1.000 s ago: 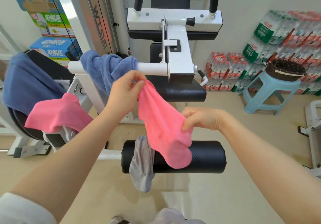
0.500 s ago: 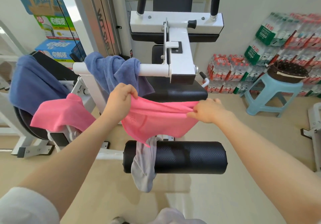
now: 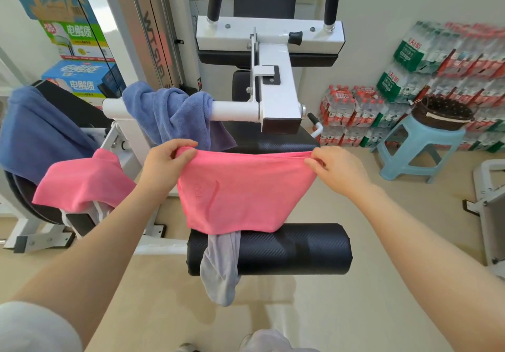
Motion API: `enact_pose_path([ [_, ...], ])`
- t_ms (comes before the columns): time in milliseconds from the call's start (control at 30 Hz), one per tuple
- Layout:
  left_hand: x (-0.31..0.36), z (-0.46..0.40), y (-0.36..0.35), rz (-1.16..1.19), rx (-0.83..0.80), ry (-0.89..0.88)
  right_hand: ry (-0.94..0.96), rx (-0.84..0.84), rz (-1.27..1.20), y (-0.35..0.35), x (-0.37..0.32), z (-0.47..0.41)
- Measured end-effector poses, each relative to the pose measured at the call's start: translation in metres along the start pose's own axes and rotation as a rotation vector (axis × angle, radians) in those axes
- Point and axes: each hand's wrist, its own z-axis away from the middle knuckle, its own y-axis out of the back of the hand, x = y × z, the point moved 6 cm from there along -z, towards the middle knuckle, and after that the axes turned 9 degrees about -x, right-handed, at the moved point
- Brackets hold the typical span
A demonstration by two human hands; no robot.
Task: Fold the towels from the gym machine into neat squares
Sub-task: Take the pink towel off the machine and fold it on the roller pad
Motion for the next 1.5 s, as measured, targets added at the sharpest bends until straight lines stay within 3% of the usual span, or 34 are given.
enact_pose_path([
  [100, -0.006, -0.002, 0.001, 0.238, 0.034, 0.069, -0.009, 0.017, -0.351, 0.002, 0.009, 0.0],
  [200, -0.01, -0.002, 0.002, 0.346, 0.038, 0.09, -0.133, -0.016, -0.663, -0.002, 0.025, 0.007],
  [300, -0.011, -0.003, -0.002, 0.352, -0.018, 0.081, -0.172, -0.158, -0.438, -0.016, 0.037, 0.012],
  [333, -0.011, -0.003, -0.005, 0.336, -0.036, 0.069, -0.169, -0.155, -0.32, -0.018, 0.039, 0.013],
  [400, -0.01, -0.006, -0.007, 0.302, -0.043, 0.048, -0.197, -0.043, -0.364, -0.016, 0.041, 0.012],
  [533, -0.005, -0.012, -0.007, 0.123, -0.073, -0.002, -0.291, 0.095, -0.971, -0.017, 0.048, 0.01],
  [667, -0.003, -0.019, -0.021, -0.355, -0.246, -0.059, -0.308, 0.047, -0.803, -0.018, 0.05, -0.002],
  [733, 0.0, -0.023, -0.026, -0.446, -0.246, -0.075, -0.354, 0.102, -0.81, -0.018, 0.054, -0.008],
  [833, 0.011, -0.031, -0.026, -0.306, -0.105, -0.04, -0.458, 0.232, -1.045, -0.02, 0.065, -0.013],
  [933, 0.017, -0.032, -0.036, -0.055, -0.084, 0.01, -0.428, 0.373, -1.248, -0.014, 0.07, -0.011],
  [1033, 0.003, -0.021, -0.047, 0.026, -0.127, 0.082, -0.385, 0.372, -1.134, -0.018, 0.068, 0.007],
  [1133, -0.024, 0.002, -0.066, -0.1, -0.233, 0.145, -0.432, 0.211, -0.916, -0.06, 0.071, 0.038],
  [1300, -0.08, 0.053, -0.102, -0.158, -0.453, 0.284, -0.595, 0.092, -1.008, -0.134, 0.075, 0.099],
  [1500, -0.124, 0.101, -0.124, -0.146, -0.539, 0.32, -0.69, -0.117, -0.879, -0.189, 0.058, 0.158],
])
